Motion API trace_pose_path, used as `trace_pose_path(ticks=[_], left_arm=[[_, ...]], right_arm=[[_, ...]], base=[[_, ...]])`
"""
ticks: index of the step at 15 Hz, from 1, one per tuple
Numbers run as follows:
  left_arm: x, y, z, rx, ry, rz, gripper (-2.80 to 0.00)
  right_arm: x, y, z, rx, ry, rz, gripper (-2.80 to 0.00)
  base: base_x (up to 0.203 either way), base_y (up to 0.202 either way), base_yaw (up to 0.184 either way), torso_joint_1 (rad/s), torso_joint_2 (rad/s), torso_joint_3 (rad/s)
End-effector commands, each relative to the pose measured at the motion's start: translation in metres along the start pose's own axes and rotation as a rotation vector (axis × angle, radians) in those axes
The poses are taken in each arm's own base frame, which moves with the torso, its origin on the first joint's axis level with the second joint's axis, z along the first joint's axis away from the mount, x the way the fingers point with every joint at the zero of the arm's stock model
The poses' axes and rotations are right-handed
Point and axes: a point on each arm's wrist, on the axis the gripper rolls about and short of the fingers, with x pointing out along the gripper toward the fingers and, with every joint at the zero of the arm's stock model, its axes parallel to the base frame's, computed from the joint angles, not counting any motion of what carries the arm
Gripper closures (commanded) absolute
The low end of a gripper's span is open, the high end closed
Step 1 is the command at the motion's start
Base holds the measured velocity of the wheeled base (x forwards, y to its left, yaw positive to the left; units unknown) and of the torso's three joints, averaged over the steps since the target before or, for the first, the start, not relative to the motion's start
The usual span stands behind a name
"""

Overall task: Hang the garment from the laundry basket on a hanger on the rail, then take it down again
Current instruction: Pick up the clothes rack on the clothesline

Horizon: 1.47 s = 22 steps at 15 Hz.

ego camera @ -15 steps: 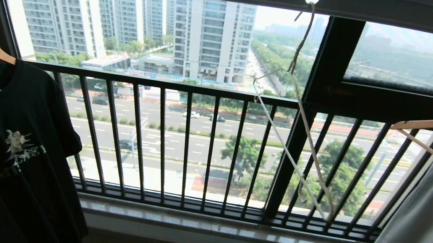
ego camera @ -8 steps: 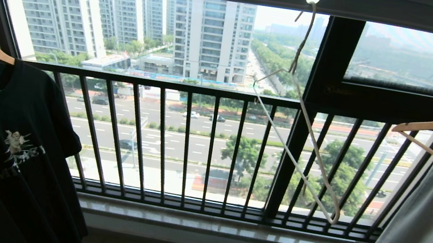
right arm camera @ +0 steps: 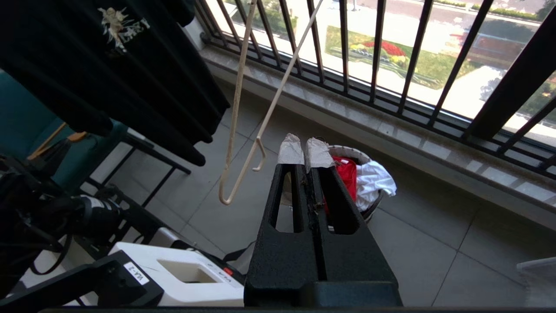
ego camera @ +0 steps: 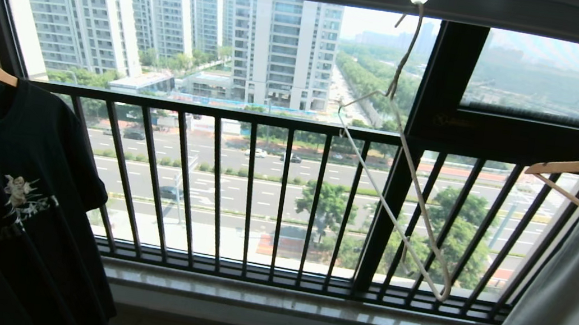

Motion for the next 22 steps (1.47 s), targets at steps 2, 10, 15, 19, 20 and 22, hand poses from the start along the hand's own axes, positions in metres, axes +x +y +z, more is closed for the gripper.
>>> trace_pose_path(ticks=[2,10,15,19,20,22], left_arm=[[0.0,0.0,0.0,0.0,0.0,-0.001,0.0],[0.0,0.0,0.0,0.0,0.0,-0.002,0.0],[0.0,0.0,0.0,0.0,0.0,-0.001,0.0],[0.0,0.0,0.0,0.0,0.0,-0.001,0.0],[0.0,0.0,0.0,0.001,0.0,-0.001,0.0],[0.0,0.0,0.0,0.0,0.0,-0.001,0.0]], right_arm=[[0.042,0.008,0.011,-0.016,0.082,0.016,-2.8],[0.113,0.026,0.029,-0.07,0.086,-0.133,-2.8],[0.151,0.041,0.026,-0.118,0.061,-0.236,-2.8],[0.181,0.043,0.023,-0.138,0.077,-0.323,-2.8],[0.185,0.042,0.022,-0.141,0.08,-0.351,-2.8],[0.188,0.041,0.019,-0.145,0.094,-0.374,-2.8]], base=[[0.0,0.0,0.0,0.0,0.0,0.0],[0.0,0.0,0.0,0.0,0.0,0.0],[0.0,0.0,0.0,0.0,0.0,0.0],[0.0,0.0,0.0,0.0,0.0,0.0],[0.0,0.0,0.0,0.0,0.0,0.0],[0.0,0.0,0.0,0.0,0.0,0.0]])
